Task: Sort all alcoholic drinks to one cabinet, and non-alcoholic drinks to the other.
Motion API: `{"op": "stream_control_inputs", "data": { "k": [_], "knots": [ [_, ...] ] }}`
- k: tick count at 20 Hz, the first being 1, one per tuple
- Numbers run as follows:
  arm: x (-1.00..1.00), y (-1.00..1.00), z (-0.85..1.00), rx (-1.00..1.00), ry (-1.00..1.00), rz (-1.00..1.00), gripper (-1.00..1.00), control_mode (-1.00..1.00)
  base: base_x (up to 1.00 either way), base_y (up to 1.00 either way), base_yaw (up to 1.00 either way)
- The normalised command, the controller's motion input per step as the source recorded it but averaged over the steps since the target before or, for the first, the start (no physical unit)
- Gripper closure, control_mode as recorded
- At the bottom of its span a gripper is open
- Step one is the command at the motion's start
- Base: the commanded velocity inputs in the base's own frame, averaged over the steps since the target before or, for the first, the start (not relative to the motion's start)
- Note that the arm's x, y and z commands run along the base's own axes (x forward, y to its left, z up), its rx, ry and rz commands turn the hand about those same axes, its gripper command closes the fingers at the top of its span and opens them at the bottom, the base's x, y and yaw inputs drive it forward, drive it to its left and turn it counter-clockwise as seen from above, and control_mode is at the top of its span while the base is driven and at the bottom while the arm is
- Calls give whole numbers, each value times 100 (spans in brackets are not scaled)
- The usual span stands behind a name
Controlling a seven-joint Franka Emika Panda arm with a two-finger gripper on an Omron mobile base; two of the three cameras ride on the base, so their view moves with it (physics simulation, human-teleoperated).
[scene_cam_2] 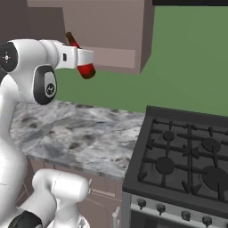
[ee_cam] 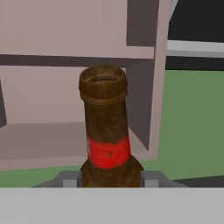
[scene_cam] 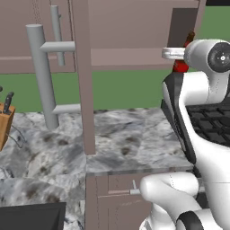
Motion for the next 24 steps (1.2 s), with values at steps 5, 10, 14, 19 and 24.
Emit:
{"op": "stream_control_inputs", "data": {
  "k": [5,10,14,19,24],
  "knots": [
    [31,-5,0,0,0,-2,100,-100,0,0,0],
    [32,-5,1,0,0,-2,100,-100,0,0,0],
    [36,-2,2,0,0,-2,100,-100,0,0,0],
    [37,-2,0,0,0,-1,100,-100,0,0,0],
    [37,-4,0,0,0,0,100,-100,0,0,0]
  ]
}}
